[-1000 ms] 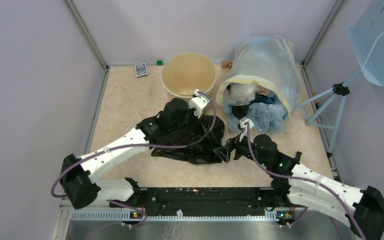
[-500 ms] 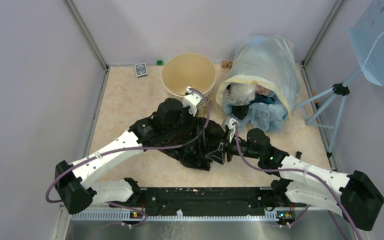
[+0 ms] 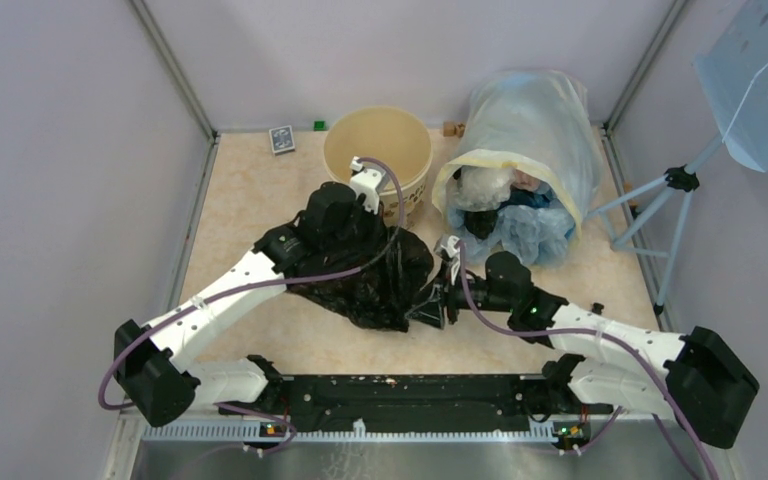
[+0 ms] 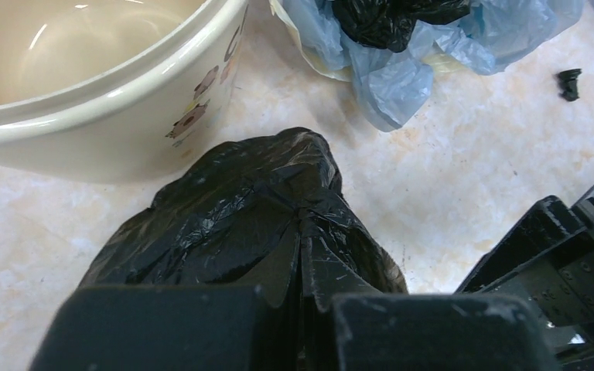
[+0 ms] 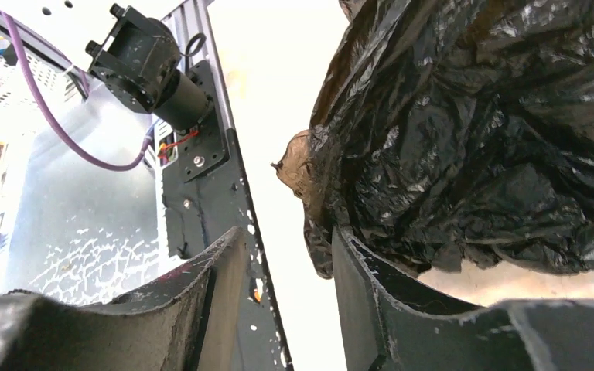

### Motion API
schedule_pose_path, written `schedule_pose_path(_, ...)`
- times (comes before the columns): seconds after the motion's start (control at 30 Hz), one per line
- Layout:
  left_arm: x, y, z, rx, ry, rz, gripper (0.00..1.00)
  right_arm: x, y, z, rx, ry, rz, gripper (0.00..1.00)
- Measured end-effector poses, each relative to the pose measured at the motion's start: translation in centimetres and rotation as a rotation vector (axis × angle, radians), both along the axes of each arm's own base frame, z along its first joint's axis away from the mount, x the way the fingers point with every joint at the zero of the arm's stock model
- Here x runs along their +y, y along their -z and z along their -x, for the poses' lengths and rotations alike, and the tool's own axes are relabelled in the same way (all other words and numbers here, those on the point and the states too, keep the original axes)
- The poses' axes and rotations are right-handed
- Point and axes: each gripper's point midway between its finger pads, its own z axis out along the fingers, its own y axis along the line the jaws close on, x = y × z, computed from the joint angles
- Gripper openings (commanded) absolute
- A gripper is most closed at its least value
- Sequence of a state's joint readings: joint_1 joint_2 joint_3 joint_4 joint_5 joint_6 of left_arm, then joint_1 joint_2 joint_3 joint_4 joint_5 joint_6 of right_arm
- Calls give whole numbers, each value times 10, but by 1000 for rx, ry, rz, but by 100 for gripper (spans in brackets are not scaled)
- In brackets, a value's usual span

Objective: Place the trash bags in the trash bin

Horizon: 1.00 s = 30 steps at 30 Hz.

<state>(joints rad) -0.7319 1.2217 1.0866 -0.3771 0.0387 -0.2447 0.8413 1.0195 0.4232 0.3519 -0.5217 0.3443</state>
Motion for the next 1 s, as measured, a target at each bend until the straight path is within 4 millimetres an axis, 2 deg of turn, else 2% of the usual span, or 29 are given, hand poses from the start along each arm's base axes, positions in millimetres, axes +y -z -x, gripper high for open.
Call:
schedule_pose_path(0.13,-3,-1,3,29,4,31,0,8,-1,-3,4,-12,-1,55)
schedule_pose_path(0.37,-7,-2,7,61,19,65,0,13,0,-29,-20,101,47,63)
schedule_pose_path(0.47,-8,-2,8,68,23,72,0,10,4,-37,-41,142,72,60)
schedule_pose_path(0.6,-8,-3,8,74,26,79,0,10,10,-37,-50,136,102,57)
schedule_pose_path(0.63,-7,-3,7,76,23,81,0,13,12,-36,-49,123,108,53)
schedule_pose_path(0.73,-4,-3,4,84,7,90,0,20,15,-30,-58,90,122,22)
schedule_pose_path(0.83,2,-4,-2,87,-20,100,2,21,20,-28,-51,91,141,0)
schedule_pose_path(1.0,19,0,-13,76,-88,87,8,6,26,-43,-29,231,196,0)
